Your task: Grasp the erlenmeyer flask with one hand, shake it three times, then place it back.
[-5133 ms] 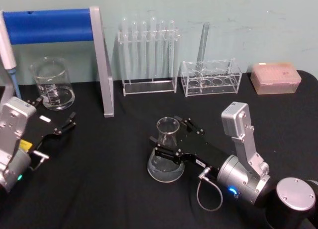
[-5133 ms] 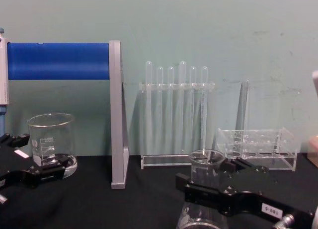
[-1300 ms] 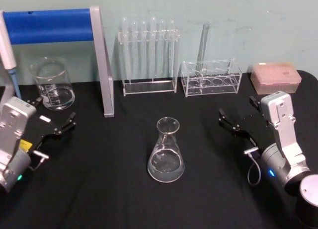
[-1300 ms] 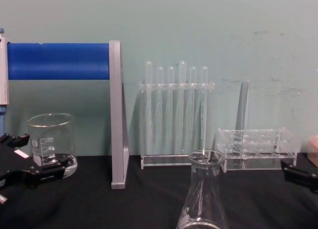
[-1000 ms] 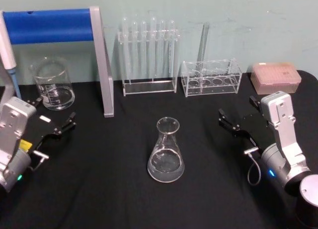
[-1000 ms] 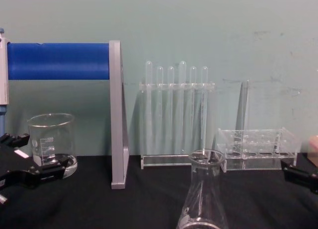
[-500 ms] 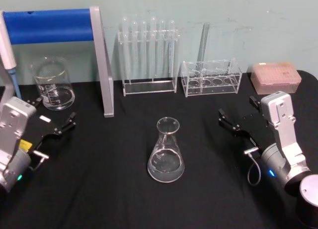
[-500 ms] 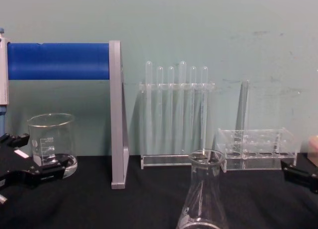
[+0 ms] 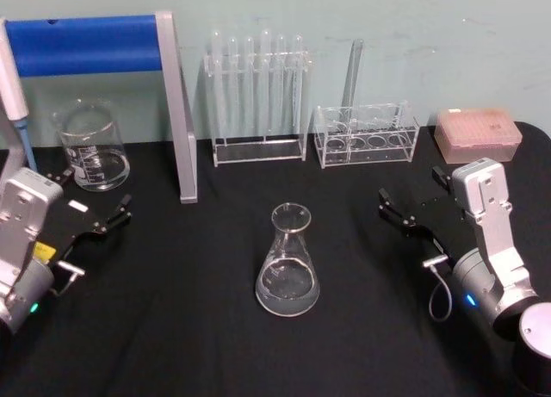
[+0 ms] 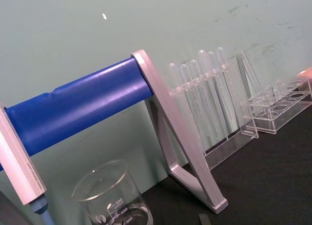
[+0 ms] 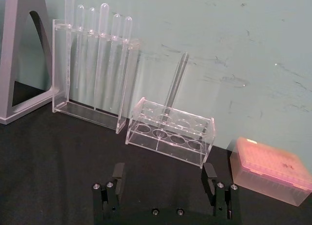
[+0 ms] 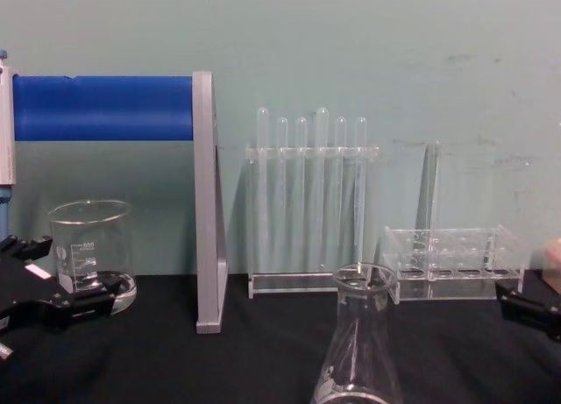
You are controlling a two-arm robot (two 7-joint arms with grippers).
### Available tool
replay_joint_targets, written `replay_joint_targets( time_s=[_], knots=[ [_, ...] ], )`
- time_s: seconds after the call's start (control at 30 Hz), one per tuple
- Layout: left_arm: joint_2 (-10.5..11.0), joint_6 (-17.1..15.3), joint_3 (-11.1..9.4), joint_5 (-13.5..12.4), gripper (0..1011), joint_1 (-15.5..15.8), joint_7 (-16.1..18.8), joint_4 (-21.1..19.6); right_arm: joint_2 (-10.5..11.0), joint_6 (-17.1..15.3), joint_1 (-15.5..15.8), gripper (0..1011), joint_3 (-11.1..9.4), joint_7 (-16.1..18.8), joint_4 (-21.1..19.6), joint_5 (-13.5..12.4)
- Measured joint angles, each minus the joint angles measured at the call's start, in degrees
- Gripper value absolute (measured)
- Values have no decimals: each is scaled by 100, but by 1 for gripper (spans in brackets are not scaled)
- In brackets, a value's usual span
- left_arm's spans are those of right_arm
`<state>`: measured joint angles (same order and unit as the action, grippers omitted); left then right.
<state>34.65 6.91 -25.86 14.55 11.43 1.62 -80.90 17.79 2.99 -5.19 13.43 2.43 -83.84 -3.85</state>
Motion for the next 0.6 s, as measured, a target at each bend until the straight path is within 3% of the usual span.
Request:
replay_joint_targets(
  time_s=[0.6],
  knots=[
    [0,0,0,0,1001,1,0,0,0,0,0,1000,0,0,0,0]
  ],
)
